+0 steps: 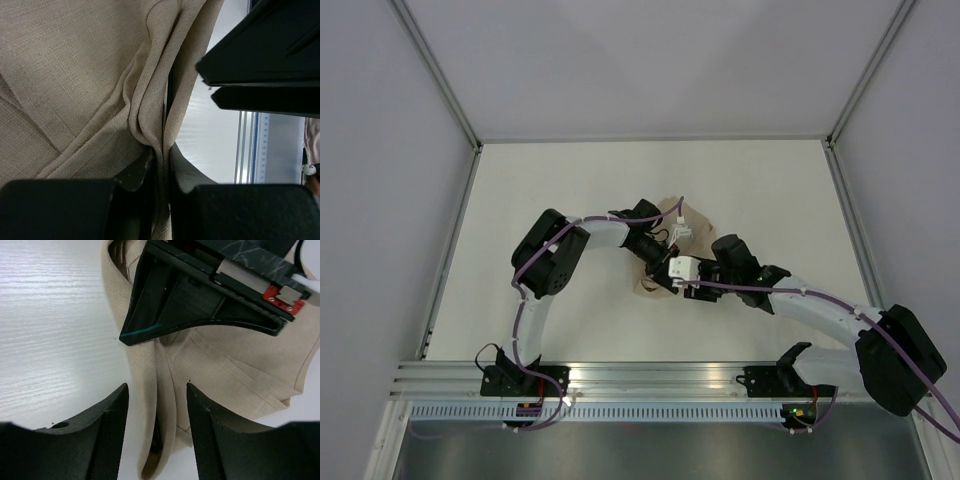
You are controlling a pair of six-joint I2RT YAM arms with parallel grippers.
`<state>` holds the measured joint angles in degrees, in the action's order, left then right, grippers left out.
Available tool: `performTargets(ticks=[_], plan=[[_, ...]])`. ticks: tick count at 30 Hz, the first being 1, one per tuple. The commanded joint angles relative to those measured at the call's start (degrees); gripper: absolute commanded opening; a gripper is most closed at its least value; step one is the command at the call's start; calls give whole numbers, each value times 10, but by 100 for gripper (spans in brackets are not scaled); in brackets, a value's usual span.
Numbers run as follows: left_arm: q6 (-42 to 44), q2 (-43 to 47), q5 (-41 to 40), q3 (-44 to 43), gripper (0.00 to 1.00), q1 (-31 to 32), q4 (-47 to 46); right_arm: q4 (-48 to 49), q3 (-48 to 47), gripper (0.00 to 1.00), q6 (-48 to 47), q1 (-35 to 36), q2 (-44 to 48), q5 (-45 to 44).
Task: Fold the napkin, place the utensils inside, and roll it up
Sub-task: Roll the napkin with the utensil
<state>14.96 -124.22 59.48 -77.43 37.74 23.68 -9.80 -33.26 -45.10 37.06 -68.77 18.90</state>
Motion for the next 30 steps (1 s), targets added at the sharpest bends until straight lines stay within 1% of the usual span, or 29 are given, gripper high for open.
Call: performTargets(ticks=[1, 6, 12, 16, 17, 22, 25, 26, 29, 30], plan=[[-1, -23, -6, -4, 2, 1, 32, 56, 14, 56, -18, 24, -24, -41], [-4, -25, -5, -2, 2, 0, 36, 77, 23, 55, -23, 43, -50, -58], [-4, -30, -5, -7, 2, 0, 40, 92, 24, 56, -31, 84, -78, -85], [-2, -35, -5, -10, 2, 0, 42, 93, 26, 56, -34, 98, -98, -94], [-2, -36, -5, -11, 2, 0, 44, 108, 26, 56, -34, 100, -101, -96], [1, -41, 0, -14, 2, 0, 46, 124, 21, 55, -42, 106, -135, -113], [2, -44, 3, -16, 2, 0, 51, 121, 17, 49, -46, 106, -151, -113], [4, -43, 4, -18, 2, 0, 53, 117, 16, 40, -46, 106, -158, -112], [9, -39, 8, -18, 2, -1, 58, 100, 7, 33, -48, 107, -167, -106], [9, -36, 8, -18, 2, -1, 58, 81, 3, 30, -49, 106, -170, -101]])
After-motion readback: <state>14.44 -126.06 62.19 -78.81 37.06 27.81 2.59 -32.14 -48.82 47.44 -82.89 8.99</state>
